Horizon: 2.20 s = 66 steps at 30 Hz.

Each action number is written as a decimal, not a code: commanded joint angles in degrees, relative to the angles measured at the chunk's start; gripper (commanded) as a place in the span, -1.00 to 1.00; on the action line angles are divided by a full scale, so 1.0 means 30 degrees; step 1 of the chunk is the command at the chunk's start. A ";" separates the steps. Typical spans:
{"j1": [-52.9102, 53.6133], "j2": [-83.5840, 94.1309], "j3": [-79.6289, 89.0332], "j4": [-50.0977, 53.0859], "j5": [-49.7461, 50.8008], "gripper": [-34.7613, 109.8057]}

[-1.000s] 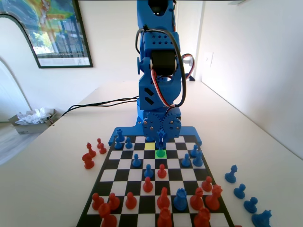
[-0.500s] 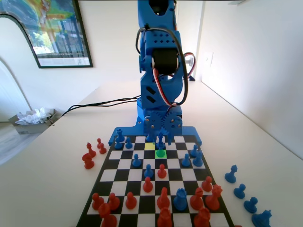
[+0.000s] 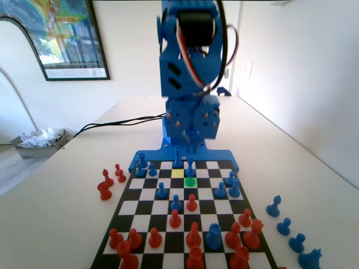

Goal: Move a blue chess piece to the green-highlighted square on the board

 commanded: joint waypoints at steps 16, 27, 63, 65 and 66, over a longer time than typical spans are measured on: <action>0.2021 1.2422 0.1055 0.5508 -0.4307 -0.51; 0.1348 1.6084 0.1963 0.5801 -0.4102 -0.51; 0.0410 2.1504 0.2666 0.5156 -0.4014 -0.49; 0.0410 2.1504 0.2666 0.5156 -0.4014 -0.49; 0.0410 2.1504 0.2666 0.5156 -0.4014 -0.49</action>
